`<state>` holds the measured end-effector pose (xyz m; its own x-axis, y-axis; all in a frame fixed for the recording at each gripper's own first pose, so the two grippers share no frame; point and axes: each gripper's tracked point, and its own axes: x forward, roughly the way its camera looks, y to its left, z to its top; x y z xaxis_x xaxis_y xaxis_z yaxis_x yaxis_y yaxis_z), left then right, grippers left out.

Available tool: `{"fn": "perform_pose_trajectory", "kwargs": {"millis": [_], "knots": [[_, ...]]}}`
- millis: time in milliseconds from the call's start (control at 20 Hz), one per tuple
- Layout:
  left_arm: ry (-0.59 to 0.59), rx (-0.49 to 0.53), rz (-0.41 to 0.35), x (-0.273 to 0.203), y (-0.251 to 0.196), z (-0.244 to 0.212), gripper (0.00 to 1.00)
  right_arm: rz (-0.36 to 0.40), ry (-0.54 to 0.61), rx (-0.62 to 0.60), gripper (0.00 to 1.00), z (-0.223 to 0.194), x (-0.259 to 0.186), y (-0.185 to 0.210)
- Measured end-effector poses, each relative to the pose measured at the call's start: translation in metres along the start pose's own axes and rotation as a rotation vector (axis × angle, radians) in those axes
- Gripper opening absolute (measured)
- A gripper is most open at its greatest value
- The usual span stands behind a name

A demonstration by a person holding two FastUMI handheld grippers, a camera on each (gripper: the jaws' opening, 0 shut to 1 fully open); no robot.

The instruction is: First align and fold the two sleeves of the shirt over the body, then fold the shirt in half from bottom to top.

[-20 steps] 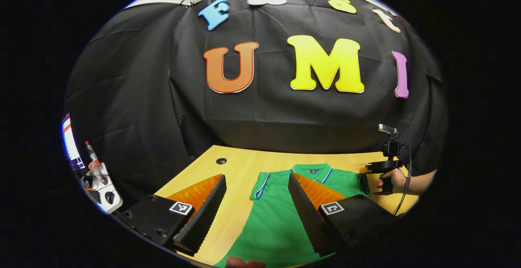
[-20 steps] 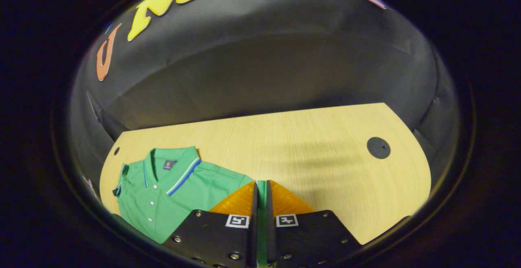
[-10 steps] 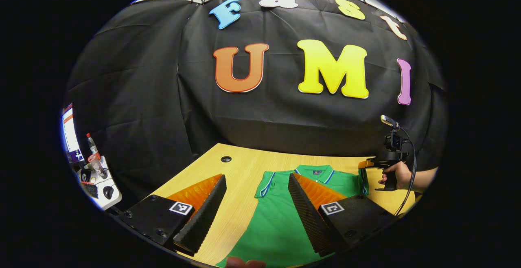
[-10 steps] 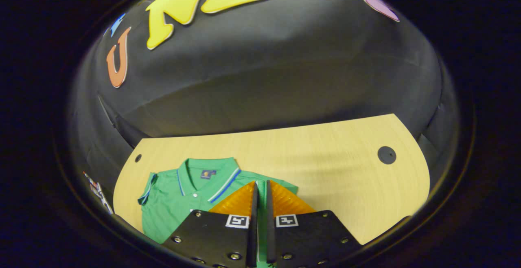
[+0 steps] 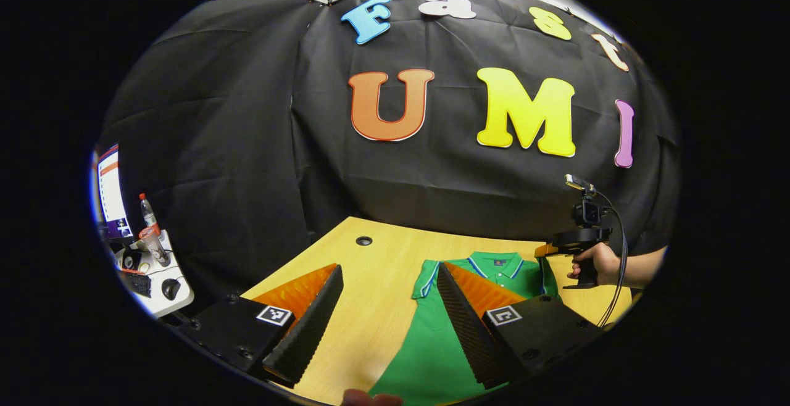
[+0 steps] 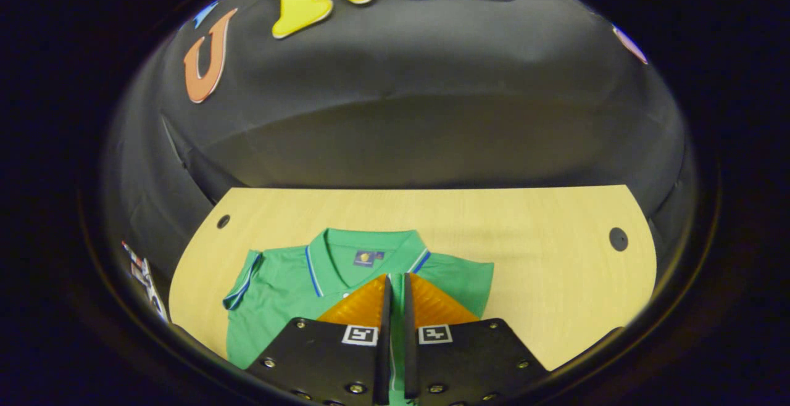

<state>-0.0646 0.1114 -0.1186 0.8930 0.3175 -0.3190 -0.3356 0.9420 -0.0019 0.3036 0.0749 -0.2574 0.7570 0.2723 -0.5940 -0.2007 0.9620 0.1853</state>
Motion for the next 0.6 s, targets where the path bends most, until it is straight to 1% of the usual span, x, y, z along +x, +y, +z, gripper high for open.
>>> {"fn": "perform_pose_trajectory", "kwargs": {"millis": [150, 200, 250, 300, 400, 450, 500, 600], "knots": [[0.008, 0.006, 0.004, 0.002, 0.008, -0.002, 0.98, -0.015, 0.034, -0.008, 0.1, -0.011, 0.008, 0.014], [0.009, 0.012, 0.0, 0.002, 0.01, -0.002, 0.98, 0.001, 0.033, 0.015, 0.29, -0.011, 0.006, 0.021], [0.006, 0.018, -0.006, 0.005, 0.014, -0.001, 0.98, -0.001, 0.022, 0.033, 0.3, -0.008, 0.004, 0.022], [0.0, 0.02, -0.011, 0.008, 0.018, 0.001, 0.98, -0.008, 0.003, 0.04, 0.4, -0.002, -0.001, 0.02], [-0.009, 0.023, -0.045, 0.015, 0.014, 0.004, 0.98, -0.02, -0.041, 0.044, 0.41, 0.01, -0.023, 0.016], [-0.011, 0.026, -0.068, 0.02, 0.009, 0.004, 0.98, -0.028, -0.067, 0.044, 0.47, 0.017, -0.037, 0.013], [-0.012, 0.03, -0.091, 0.025, 0.005, 0.005, 0.98, -0.038, -0.089, 0.042, 0.49, 0.021, -0.054, 0.009], [-0.016, 0.044, -0.147, 0.033, -0.007, 0.005, 0.98, -0.046, -0.125, 0.035, 0.49, 0.026, -0.089, 0.006]]}}
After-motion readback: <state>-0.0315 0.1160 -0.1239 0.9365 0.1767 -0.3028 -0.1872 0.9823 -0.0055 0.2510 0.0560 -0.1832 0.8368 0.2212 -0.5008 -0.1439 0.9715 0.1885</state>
